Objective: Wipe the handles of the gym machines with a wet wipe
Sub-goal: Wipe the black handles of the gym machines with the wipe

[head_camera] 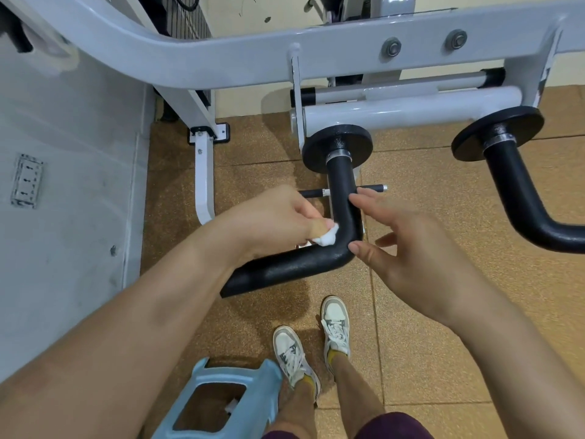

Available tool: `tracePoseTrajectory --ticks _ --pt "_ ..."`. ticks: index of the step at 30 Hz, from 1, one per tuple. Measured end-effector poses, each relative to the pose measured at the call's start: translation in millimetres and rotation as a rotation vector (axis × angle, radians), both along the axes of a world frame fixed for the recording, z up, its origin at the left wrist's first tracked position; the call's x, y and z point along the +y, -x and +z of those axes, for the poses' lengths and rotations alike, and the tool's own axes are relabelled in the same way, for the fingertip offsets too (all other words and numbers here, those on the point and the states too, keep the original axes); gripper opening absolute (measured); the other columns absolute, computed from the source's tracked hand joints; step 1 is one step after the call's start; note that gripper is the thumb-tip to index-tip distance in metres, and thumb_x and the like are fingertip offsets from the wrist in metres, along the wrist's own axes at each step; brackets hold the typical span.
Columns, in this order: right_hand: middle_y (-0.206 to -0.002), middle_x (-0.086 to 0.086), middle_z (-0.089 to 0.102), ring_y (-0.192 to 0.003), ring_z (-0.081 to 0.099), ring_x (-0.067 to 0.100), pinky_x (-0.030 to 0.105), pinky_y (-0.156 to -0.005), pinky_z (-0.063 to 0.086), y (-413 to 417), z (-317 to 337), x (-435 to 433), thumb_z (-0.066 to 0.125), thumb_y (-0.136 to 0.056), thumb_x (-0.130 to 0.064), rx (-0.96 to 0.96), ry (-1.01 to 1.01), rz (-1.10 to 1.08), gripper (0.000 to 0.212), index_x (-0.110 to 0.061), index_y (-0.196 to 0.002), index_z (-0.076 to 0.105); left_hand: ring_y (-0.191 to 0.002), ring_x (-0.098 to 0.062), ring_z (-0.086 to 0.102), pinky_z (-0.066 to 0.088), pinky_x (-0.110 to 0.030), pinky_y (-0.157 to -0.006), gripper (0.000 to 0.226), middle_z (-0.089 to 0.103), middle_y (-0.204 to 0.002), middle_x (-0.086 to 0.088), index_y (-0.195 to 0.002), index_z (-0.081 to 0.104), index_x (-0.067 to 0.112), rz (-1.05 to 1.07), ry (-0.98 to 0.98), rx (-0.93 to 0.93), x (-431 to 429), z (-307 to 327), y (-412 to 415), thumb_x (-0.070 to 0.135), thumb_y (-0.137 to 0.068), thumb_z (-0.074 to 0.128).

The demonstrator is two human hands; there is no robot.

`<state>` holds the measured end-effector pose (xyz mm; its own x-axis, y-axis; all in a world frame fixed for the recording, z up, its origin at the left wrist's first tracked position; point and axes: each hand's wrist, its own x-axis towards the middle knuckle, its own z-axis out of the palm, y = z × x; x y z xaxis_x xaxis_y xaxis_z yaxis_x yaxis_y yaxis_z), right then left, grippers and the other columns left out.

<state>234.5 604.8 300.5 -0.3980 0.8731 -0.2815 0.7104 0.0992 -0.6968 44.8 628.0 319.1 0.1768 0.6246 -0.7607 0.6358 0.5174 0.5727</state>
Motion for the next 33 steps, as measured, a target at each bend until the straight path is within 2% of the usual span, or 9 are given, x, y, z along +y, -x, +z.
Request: tracePoseTrajectory --ticks 2,5,10,13,18,21,24,30,33 --pt "-0.148 -0.009 0.035 -0.13 0.038 0.014 0.041 -0.104 0.041 5 2 -5 0.068 -0.083 -0.031 -0.055 -0.066 0.025 0.065 -0.026 -0.142 0.041 -0.092 -0.012 0.063 0.043 -0.026 -0.079 0.031 0.071 -0.095 0.004 -0.082 0.076 0.016 -0.06 -0.037 0.032 5 3 -1 0.039 -0.09 0.058" --pt "-0.14 -0.006 0.04 -0.127 0.037 0.014 0.042 -0.102 0.042 12 2 -13 0.07 -0.081 -0.03 -0.02 -0.118 0.021 0.064 -0.023 -0.14 0.045 -0.069 -0.011 0.059 0.046 -0.029 -0.068 0.023 0.066 -0.07 0.003 -0.076 0.075 0.021 -0.064 -0.139 0.055 2 0 -8 0.038 -0.088 0.063" --pt "-0.135 -0.011 0.043 -0.122 0.044 0.01 0.039 -0.099 0.045 7 2 -11 0.068 -0.083 -0.028 0.018 -0.103 0.001 0.059 -0.022 -0.138 0.048 -0.089 -0.009 0.064 0.049 -0.034 -0.087 0.015 0.072 -0.088 0.006 -0.08 0.076 0.025 0.186 -0.139 -0.017 -8 -11 -3 0.039 -0.076 0.075" --pt "-0.135 -0.009 0.043 -0.12 0.046 0.013 0.04 -0.098 0.045 9 2 -12 0.066 -0.084 -0.028 -0.001 -0.107 0.021 0.057 -0.022 -0.137 0.048 -0.08 -0.012 0.064 0.051 -0.038 -0.085 0.022 0.071 -0.078 0.004 -0.076 0.076 0.021 0.098 -0.126 -0.001 -4 -8 -3 0.042 -0.081 0.07" --pt "-0.134 0.001 0.049 -0.122 0.045 0.022 0.032 -0.102 0.037 14 7 -19 0.066 -0.083 -0.025 -0.132 -0.235 0.064 0.05 -0.018 -0.131 0.055 -0.072 -0.004 0.063 0.047 -0.029 -0.078 0.032 0.069 -0.069 0.014 -0.075 0.076 0.024 -0.175 0.049 0.043 -6 3 31 0.046 -0.089 0.058" --pt "-0.13 0.001 0.053 -0.122 0.043 0.021 0.024 -0.102 0.027 20 5 -24 0.065 -0.082 -0.021 -0.124 -0.276 0.019 0.045 -0.015 -0.126 0.06 -0.08 -0.003 0.065 0.048 -0.033 -0.087 0.022 0.071 -0.078 0.016 -0.079 0.076 0.028 -0.138 0.01 -0.023 -7 2 27 0.041 -0.089 0.061" --pt "-0.128 0.0 0.054 -0.12 0.044 0.019 0.021 -0.101 0.028 22 3 -26 0.064 -0.084 -0.02 -0.106 -0.255 -0.016 0.042 -0.015 -0.126 0.06 -0.086 -0.007 0.065 0.049 -0.036 -0.09 0.014 0.073 -0.084 0.011 -0.084 0.077 0.029 -0.074 -0.113 -0.011 -7 -2 8 0.035 -0.088 0.064" --pt "-0.123 -0.001 0.057 -0.116 0.045 0.017 0.017 -0.099 0.024 28 7 -31 0.064 -0.083 -0.014 -0.124 -0.277 0.013 0.041 -0.016 -0.124 0.061 -0.086 0.003 0.06 0.043 -0.033 -0.095 0.02 0.07 -0.085 0.019 -0.082 0.077 0.024 -0.143 0.037 0.013 -13 9 50 0.033 -0.089 0.062" --pt "-0.121 -0.002 0.058 -0.115 0.047 0.019 0.022 -0.099 0.028 35 9 -33 0.064 -0.083 -0.015 -0.12 -0.292 0.03 0.04 -0.017 -0.123 0.061 -0.085 0.005 0.062 0.044 -0.033 -0.096 0.02 0.07 -0.084 0.022 -0.094 0.077 0.024 -0.104 0.012 -0.066 -21 9 52 0.029 -0.093 0.057"
